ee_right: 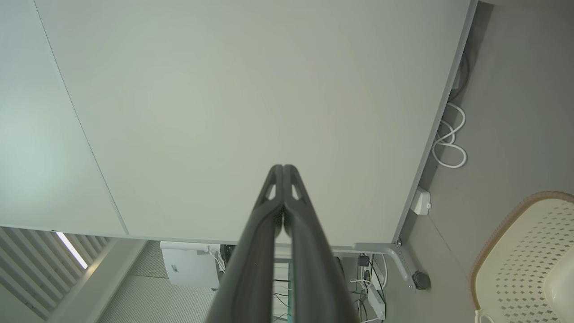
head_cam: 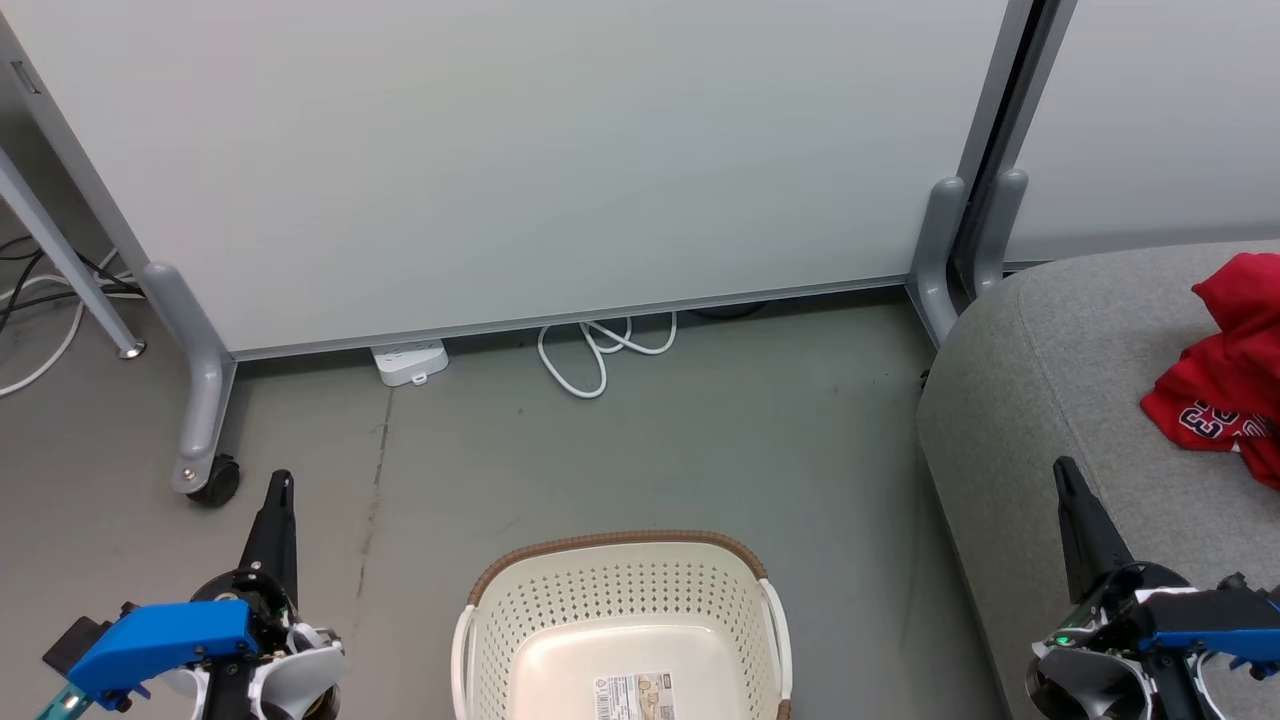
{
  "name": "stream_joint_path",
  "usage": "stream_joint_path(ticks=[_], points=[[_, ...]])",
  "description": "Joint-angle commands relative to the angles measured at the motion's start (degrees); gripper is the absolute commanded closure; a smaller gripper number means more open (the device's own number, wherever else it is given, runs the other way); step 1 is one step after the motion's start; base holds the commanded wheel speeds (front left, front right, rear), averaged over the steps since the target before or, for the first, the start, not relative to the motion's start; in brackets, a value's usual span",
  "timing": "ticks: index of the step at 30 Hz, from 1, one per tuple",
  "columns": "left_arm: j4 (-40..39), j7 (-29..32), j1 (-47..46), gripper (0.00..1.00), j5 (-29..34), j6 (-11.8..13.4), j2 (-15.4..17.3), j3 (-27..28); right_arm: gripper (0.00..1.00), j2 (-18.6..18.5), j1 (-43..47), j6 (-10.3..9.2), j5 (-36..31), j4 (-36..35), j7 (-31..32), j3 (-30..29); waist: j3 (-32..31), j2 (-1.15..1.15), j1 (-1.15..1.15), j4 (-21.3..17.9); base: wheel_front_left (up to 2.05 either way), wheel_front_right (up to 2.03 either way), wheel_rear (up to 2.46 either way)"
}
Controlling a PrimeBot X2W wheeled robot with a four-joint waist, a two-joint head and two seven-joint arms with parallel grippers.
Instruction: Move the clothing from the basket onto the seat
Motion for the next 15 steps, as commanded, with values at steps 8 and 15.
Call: stream_joint_path(ticks=[8, 15], points=[[-0.2, 0.2, -0.5, 1.00, -0.1, -0.5, 0.1, 0.1, 1.00, -0.3, -0.7, 0.02, 0.2, -0.1, 0.1, -0.1, 0.0, 0.00, 0.00, 0.0, 0.00, 0.00, 0.00], [-0.2, 0.2, -0.5, 1.00, -0.1, -0.5, 0.1, 0.1, 1.00, -0.3, -0.7, 0.02, 0.2, -0.1, 0.1, -0.1, 0.0, 0.00, 0.00, 0.0, 0.00, 0.00, 0.00]])
